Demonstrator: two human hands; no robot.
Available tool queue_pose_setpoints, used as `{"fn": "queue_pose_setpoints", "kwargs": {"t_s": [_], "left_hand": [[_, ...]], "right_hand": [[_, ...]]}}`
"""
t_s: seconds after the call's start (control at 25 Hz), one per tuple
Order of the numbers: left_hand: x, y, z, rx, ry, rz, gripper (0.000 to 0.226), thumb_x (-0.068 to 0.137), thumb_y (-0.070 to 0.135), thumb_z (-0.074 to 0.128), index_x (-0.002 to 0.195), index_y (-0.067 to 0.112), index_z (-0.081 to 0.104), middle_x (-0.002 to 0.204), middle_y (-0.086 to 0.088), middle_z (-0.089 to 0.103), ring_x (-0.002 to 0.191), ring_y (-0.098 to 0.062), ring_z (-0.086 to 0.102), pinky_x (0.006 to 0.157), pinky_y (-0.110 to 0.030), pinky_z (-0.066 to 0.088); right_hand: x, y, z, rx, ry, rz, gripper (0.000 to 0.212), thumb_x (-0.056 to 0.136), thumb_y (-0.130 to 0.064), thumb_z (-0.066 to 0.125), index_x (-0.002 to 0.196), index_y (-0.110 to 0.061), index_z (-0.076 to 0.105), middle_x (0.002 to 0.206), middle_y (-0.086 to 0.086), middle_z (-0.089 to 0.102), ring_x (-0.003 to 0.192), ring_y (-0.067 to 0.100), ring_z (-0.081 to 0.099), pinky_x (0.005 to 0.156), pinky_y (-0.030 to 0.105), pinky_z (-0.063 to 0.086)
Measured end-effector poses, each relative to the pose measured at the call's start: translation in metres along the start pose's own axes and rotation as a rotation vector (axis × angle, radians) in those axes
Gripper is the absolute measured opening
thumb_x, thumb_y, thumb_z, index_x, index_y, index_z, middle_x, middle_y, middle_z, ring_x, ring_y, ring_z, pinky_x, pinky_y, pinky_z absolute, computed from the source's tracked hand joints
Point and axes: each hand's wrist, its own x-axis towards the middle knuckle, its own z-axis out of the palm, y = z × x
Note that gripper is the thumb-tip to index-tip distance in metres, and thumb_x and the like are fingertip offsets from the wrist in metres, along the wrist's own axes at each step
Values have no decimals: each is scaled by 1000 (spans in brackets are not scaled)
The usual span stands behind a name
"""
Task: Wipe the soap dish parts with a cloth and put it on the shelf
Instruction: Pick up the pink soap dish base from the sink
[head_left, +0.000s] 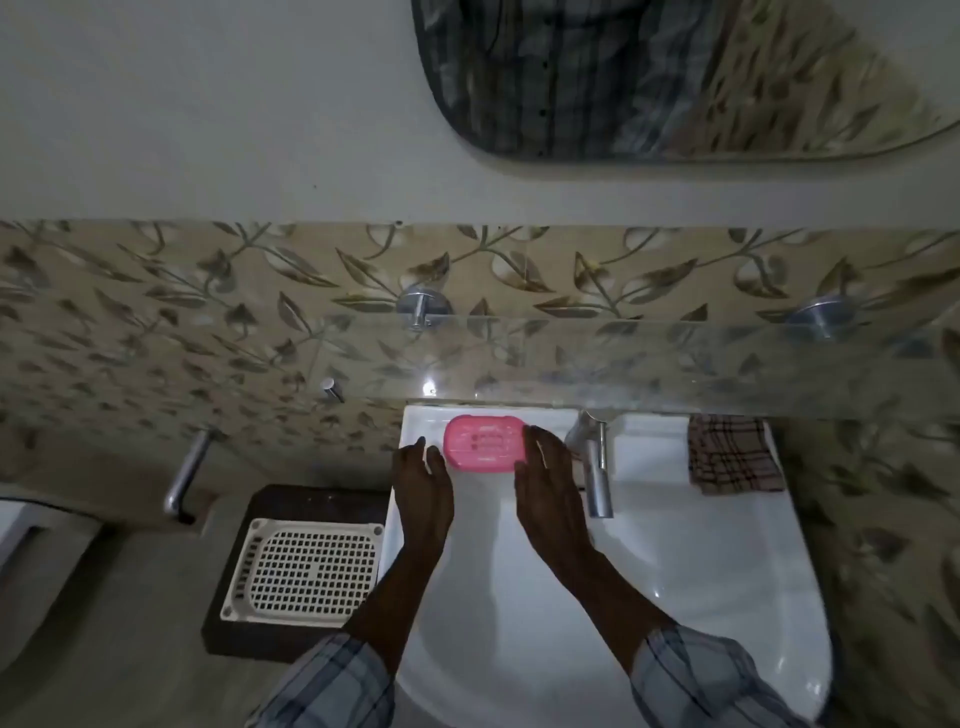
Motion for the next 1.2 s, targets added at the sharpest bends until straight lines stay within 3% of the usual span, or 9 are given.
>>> {"fn": "queue_pose_setpoints", "kwargs": {"t_s": [0.08,0.24,0.48,0.64,0.76,0.84,0.92,1.04,1.2], "left_hand": [[9,5,3,-16,-29,-23,30,99,10,51,118,-10,63,119,-25,62,113,-35,59,92,-20,34],[16,15,9,6,-113,9,27,96,11,49,74,6,63,73,-10,63,75,-30,63,64,-27,35],[17,29,7,-13,4,-105,33,98,21,48,80,1,67,77,-12,65,72,-27,59,65,-27,34],[19,40,-10,-334,27,-267,39,100,27,44,69,6,53,66,-7,55,72,-31,56,62,-26,35],[22,34,-34,-864,-424,-778,60,92,60,44,94,3,63,99,-22,67,101,-40,63,86,-47,51],[14,35,-48,-955,-923,-886,87,85,73,42,126,-2,60,133,-33,56,131,-53,45,105,-64,39],[1,40,-56,-1024,-1224,-879,88,85,68,47,137,-2,54,145,-35,44,136,-55,37,110,-66,32],[-8,37,-60,-1133,-1309,-864,79,79,44,68,140,-2,50,148,-34,40,131,-53,45,110,-64,33],[-4,26,-60,-1043,-1262,-885,79,74,43,69,134,-6,54,147,-36,40,128,-53,49,107,-67,36]], "right_hand": [[15,0,5,16,-21,220,32,88,1,68,119,10,63,112,27,65,107,42,63,95,45,53],[34,0,15,209,-166,458,30,103,-12,46,123,4,61,113,26,62,110,39,56,98,42,43],[44,-15,12,274,3,559,28,102,-12,49,121,-7,68,116,16,68,111,33,61,91,39,51],[52,-15,0,684,102,730,23,98,-2,53,107,-6,74,97,13,75,90,32,70,79,46,59],[40,-15,-18,936,90,761,28,95,1,59,93,-20,77,87,4,76,84,27,71,67,43,63],[23,-19,-32,987,73,736,38,95,-1,61,82,-34,75,80,-7,76,81,23,72,65,37,63],[10,-20,-41,914,43,691,35,95,-2,60,84,-31,75,81,-6,78,82,22,73,71,40,63],[-2,-20,-54,821,55,582,20,92,3,61,97,-6,77,94,10,78,90,25,72,84,46,58],[-28,2,-78,455,172,347,18,95,-23,57,90,-16,73,81,0,72,76,12,66,71,26,53]]}}
